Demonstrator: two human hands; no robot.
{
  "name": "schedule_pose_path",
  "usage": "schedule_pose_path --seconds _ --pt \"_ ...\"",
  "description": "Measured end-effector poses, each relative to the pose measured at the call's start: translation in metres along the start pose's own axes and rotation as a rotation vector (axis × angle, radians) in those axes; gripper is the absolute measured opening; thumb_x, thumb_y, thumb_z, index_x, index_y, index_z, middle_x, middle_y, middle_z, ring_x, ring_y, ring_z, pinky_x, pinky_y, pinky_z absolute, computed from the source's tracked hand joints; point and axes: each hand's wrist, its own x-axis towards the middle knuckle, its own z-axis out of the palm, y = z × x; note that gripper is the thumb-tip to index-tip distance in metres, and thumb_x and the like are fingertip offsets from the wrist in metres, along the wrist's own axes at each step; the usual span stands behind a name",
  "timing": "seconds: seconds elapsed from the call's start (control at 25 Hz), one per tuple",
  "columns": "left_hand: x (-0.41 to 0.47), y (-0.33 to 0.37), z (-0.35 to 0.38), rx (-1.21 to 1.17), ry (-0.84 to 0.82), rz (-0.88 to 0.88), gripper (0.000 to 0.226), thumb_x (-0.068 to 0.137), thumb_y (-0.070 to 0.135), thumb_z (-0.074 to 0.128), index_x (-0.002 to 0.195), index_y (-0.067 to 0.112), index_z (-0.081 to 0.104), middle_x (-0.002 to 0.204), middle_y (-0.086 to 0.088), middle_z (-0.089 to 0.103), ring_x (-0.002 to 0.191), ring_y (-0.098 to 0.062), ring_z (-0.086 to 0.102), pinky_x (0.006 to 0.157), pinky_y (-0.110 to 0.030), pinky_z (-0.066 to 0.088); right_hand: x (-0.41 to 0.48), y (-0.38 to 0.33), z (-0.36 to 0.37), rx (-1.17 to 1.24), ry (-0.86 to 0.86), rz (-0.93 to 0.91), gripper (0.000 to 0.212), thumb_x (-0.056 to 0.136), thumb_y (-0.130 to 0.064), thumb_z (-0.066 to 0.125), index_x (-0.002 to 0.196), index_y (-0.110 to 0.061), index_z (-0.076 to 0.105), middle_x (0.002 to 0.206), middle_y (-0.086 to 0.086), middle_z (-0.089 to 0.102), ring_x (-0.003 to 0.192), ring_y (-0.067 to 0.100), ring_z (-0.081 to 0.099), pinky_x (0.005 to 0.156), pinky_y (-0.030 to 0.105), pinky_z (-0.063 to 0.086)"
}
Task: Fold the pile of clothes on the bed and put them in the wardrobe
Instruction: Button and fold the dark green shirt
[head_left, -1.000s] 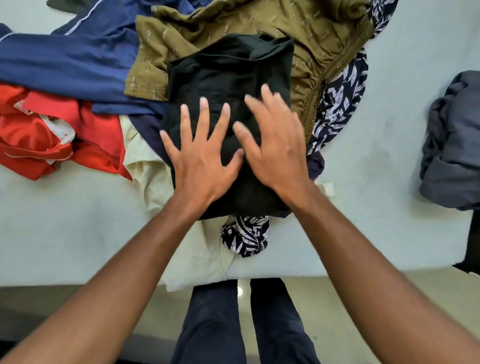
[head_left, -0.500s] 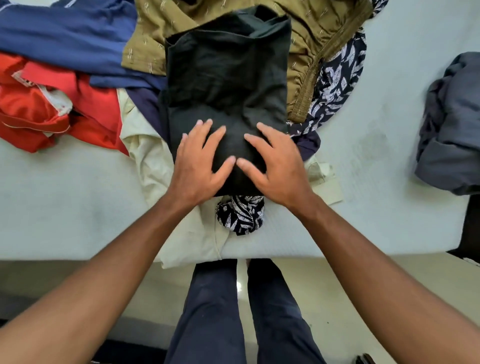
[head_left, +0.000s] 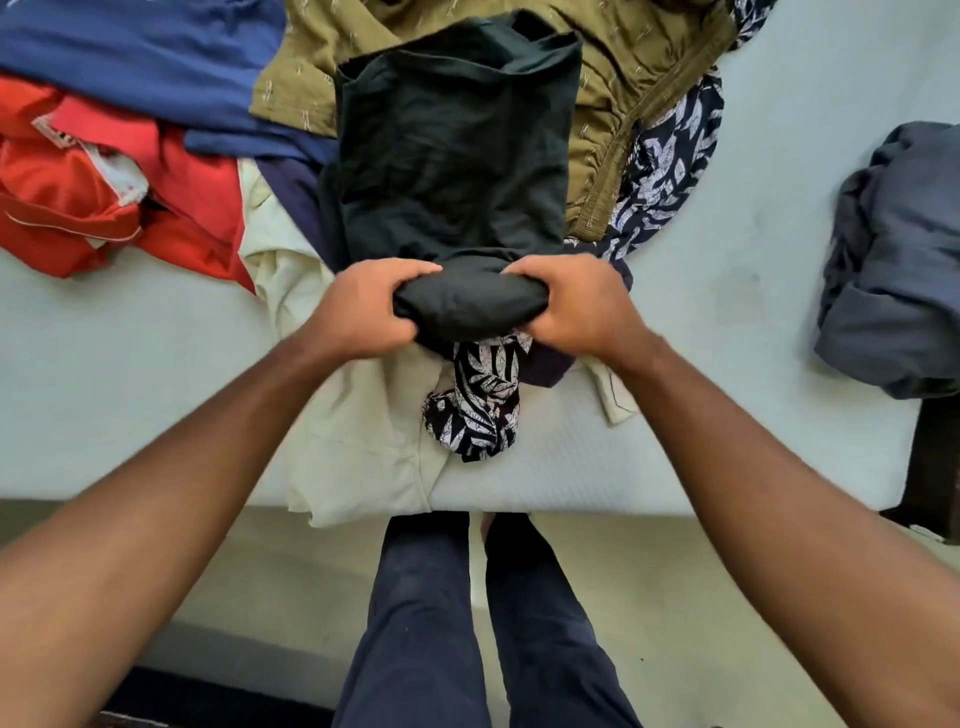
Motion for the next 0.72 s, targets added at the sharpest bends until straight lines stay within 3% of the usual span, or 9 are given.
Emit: schedule_pose_path --seconds 0.08,0.16,0.24,0.36,0.48,0.56,0.64,0.72 --pt "0.018 0.001 -0.037 -0.176 -0.043 -0.062 0.053 0.058 0.032 0.061 0.109 0.030 0.074 0.104 0.000 0.074 0.100 -0.016 0.068 0.093 -0.034 0.052 0.025 0.001 -0.039 0.157 -0.111 0.091 0.046 0.060 -0.045 0.076 0.103 -0.030 0.077 0.094 -0.005 0.078 0.089 0.019 0.072 0.082 0.040 0.058" --pt "0.038 0.002 -0.075 -0.406 -0.003 -0.091 0.030 0.058 0.037 0.066 0.087 0.036 0.072 0.087 -0.001 0.069 0.085 -0.010 0.062 0.083 -0.034 0.050 0.048 0.003 -0.068 0.444 -0.097 0.122 0.038 0.063 -0.039 0.082 0.094 -0.017 0.079 0.088 0.007 0.078 0.080 0.022 0.074 0.079 0.044 0.058" --pt "0.062 0.002 -0.102 -0.557 0.089 -0.120 0.018 0.062 0.034 0.072 0.079 0.030 0.067 0.080 0.001 0.062 0.077 -0.003 0.056 0.076 -0.027 0.045 0.073 0.006 -0.080 0.664 0.025 0.152 0.032 0.072 -0.030 0.082 0.094 -0.007 0.078 0.093 0.015 0.078 0.081 0.021 0.072 0.079 0.044 0.058" --pt "0.111 -0.001 -0.111 -0.528 0.269 -0.184 0.011 0.076 0.032 0.069 0.083 0.027 0.062 0.076 0.008 0.057 0.067 0.001 0.050 0.069 -0.022 0.041 0.117 0.006 -0.071 0.714 0.266 0.299 0.024 0.086 -0.038 0.071 0.079 -0.015 0.074 0.079 -0.002 0.072 0.075 0.014 0.064 0.072 0.035 0.049" --pt "0.145 -0.010 -0.099 -0.379 0.471 -0.288 0.030 0.085 0.043 0.060 0.099 0.017 0.066 0.094 -0.003 0.068 0.089 -0.019 0.062 0.081 -0.030 0.045 0.152 0.003 -0.053 0.552 0.439 0.475 0.040 0.093 -0.046 0.055 0.063 -0.021 0.045 0.063 -0.012 0.049 0.067 0.015 0.048 0.068 0.034 0.037" --pt "0.150 -0.003 -0.102 -0.160 0.686 -0.280 0.040 0.092 0.048 0.051 0.115 0.019 0.065 0.114 -0.003 0.067 0.108 -0.025 0.060 0.090 -0.032 0.041 0.165 0.003 -0.046 0.520 0.480 0.567 0.043 0.098 -0.042 0.053 0.063 -0.019 0.041 0.064 -0.011 0.045 0.073 0.018 0.047 0.070 0.035 0.036" --pt "0.147 0.021 -0.114 0.089 0.859 -0.130 0.041 0.097 0.048 0.048 0.127 0.024 0.061 0.125 -0.003 0.060 0.117 -0.025 0.054 0.093 -0.033 0.037 0.177 0.006 -0.043 0.483 0.487 0.636 0.048 0.099 -0.041 0.055 0.060 -0.018 0.039 0.064 -0.012 0.042 0.077 0.021 0.046 0.073 0.035 0.036" --pt "0.138 0.047 -0.101 0.253 0.737 0.094 0.046 0.098 0.050 0.047 0.136 0.026 0.058 0.138 -0.006 0.055 0.131 -0.028 0.048 0.102 -0.038 0.034 0.180 0.007 -0.049 0.457 0.457 0.693 0.049 0.099 -0.042 0.055 0.060 -0.017 0.039 0.066 -0.009 0.044 0.078 0.023 0.047 0.075 0.037 0.040"
